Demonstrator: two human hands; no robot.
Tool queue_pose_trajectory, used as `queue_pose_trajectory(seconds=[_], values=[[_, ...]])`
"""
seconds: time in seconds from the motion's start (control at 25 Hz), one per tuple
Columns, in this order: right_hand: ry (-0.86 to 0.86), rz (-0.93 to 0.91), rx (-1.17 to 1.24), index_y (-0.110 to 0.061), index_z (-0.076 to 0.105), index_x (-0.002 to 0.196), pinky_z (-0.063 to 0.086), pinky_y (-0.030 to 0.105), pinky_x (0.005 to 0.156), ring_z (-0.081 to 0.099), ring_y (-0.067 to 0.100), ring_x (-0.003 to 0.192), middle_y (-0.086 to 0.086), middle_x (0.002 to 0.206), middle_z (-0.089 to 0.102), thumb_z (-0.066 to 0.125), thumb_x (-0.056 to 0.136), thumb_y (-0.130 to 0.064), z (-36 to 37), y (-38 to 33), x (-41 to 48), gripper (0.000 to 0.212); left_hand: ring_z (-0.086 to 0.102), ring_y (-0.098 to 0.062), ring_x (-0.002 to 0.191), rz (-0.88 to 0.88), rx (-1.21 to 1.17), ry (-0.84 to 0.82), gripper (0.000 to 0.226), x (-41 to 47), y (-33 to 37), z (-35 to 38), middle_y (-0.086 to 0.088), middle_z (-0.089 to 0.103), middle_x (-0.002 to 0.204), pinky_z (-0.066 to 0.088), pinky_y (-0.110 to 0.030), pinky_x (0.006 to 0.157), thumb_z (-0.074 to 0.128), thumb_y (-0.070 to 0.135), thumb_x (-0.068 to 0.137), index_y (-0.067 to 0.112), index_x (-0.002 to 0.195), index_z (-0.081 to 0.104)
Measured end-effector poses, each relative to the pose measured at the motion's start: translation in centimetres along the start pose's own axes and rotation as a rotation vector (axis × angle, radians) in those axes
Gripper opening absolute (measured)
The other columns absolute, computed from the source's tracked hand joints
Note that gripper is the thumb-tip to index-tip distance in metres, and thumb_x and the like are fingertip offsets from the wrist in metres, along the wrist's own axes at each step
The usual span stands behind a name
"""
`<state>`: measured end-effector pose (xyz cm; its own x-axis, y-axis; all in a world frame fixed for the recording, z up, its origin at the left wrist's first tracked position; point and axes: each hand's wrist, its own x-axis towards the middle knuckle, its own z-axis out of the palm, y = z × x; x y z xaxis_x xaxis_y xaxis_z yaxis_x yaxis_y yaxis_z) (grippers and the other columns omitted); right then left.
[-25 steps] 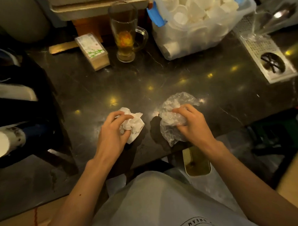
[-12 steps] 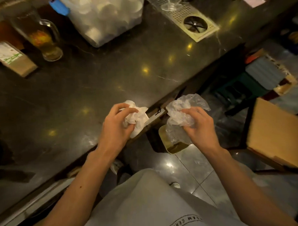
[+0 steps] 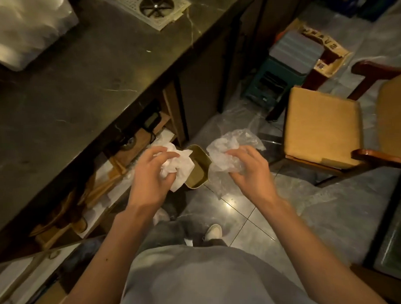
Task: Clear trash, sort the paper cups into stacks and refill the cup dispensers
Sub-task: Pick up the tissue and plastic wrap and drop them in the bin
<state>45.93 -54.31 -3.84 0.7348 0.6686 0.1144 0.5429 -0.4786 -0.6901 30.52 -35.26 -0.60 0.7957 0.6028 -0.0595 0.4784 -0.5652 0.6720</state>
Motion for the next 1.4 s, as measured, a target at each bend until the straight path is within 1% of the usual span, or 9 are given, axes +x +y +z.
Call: queue_pose_trajectory(seconds=[0.24, 0.44, 0.6, 0.68, 0.8, 0.88, 1.04, 1.28, 1.4], values=[[-0.025, 0.096, -0.012, -0.016, 0.066, 0.114, 0.033, 0.0, 0.083, 0.045, -0.001, 0.095, -0.002, 0.108, 0.053, 0.074, 0.073, 0.002, 0.0, 2.0, 0.6, 0.046, 0.043, -0.003, 0.117, -0.015, -0.035, -0.048, 0.034, 2.1, -0.2, 2.5, 0.008, 0.049, 0.128, 0.044, -0.021, 0.098, 0.071, 0.006, 0.084, 0.023, 0.112, 0.068], [-0.072, 0.122, -0.078, -0.013, 0.067, 0.113, 0.038, 0.005, 0.086, 0.053, 0.009, 0.098, 0.003, 0.108, 0.055, 0.075, 0.071, 0.004, 1.3, 2.1, 1.8, 0.046, 0.051, -0.016, 0.121, -0.065, -0.128, -0.052, 0.033, 4.5, -3.0, 3.1, -0.002, 0.052, 0.132, 0.052, -0.032, 0.097, 0.071, 0.008, 0.084, 0.015, 0.116, 0.068], [-0.181, 0.185, -0.117, -0.016, 0.065, 0.116, 0.028, -0.002, 0.089, 0.05, 0.01, 0.104, 0.002, 0.112, 0.054, 0.075, 0.074, -0.002, 2.9, 2.5, 3.5, 0.046, 0.051, -0.014, 0.118, -0.089, -0.138, -0.077, 0.033, 6.2, -5.8, 4.3, -0.005, 0.052, 0.13, 0.051, -0.035, 0.097, 0.073, 0.008, 0.082, 0.016, 0.114, 0.069], [-0.234, 0.185, -0.123, -0.017, 0.064, 0.118, 0.026, -0.004, 0.088, 0.046, 0.004, 0.103, 0.002, 0.113, 0.054, 0.075, 0.076, -0.004, 3.7, 3.1, 4.6, 0.046, 0.053, -0.015, 0.116, -0.124, -0.159, -0.069, 0.032, 7.0, -6.6, 5.1, -0.006, 0.052, 0.128, 0.051, -0.03, 0.095, 0.073, 0.01, 0.081, 0.016, 0.112, 0.07], [-0.339, 0.17, -0.133, -0.019, 0.063, 0.121, 0.026, -0.006, 0.085, 0.043, 0.0, 0.1, 0.001, 0.115, 0.053, 0.074, 0.08, -0.009, 5.4, 5.5, 6.3, 0.044, 0.052, -0.006, 0.11, -0.207, -0.203, -0.073, 0.03, 7.6, -7.2, 7.3, -0.006, 0.053, 0.125, 0.046, -0.012, 0.09, 0.072, 0.012, 0.082, 0.015, 0.112, 0.069], [-0.407, 0.181, -0.11, -0.019, 0.062, 0.123, 0.024, -0.006, 0.085, 0.046, 0.004, 0.103, 0.003, 0.12, 0.053, 0.073, 0.082, -0.01, 6.9, 7.7, 7.4, 0.043, 0.053, -0.008, 0.108, -0.28, -0.187, -0.09, 0.032, 8.2, -7.7, 9.2, -0.006, 0.057, 0.124, 0.047, -0.018, 0.09, 0.073, 0.016, 0.083, 0.014, 0.115, 0.068], [-0.52, 0.248, -0.054, -0.015, 0.061, 0.125, 0.028, 0.009, 0.094, 0.053, 0.02, 0.114, 0.008, 0.126, 0.053, 0.073, 0.083, -0.011, 10.9, 12.9, 9.6, 0.044, 0.062, -0.018, 0.102, -0.435, -0.15, -0.098, 0.035, 9.5, -10.0, 14.1, -0.006, 0.065, 0.115, 0.054, -0.032, 0.09, 0.073, 0.017, 0.082, 0.009, 0.116, 0.067], [-0.573, 0.244, -0.015, -0.009, 0.063, 0.122, 0.045, 0.029, 0.098, 0.058, 0.03, 0.109, 0.016, 0.124, 0.055, 0.077, 0.08, -0.011, 17.7, 20.7, 11.3, 0.045, 0.062, -0.027, 0.108, -0.676, -0.057, -0.139, 0.038, 11.1, -16.1, 22.4, -0.014, 0.062, 0.119, 0.053, -0.038, 0.092, 0.073, 0.02, 0.08, 0.013, 0.116, 0.067], [-0.676, 0.3, -0.049, -0.013, 0.056, 0.131, 0.043, 0.033, 0.103, 0.054, 0.03, 0.118, 0.014, 0.134, 0.048, 0.074, 0.085, -0.016, 21.7, 23.4, 12.0, 0.05, 0.063, -0.026, 0.108, -0.73, -0.048, -0.161, 0.04, 12.6, -19.4, 26.0, -0.015, 0.063, 0.12, 0.053, -0.04, 0.095, 0.073, 0.023, 0.08, 0.01, 0.117, 0.066]])
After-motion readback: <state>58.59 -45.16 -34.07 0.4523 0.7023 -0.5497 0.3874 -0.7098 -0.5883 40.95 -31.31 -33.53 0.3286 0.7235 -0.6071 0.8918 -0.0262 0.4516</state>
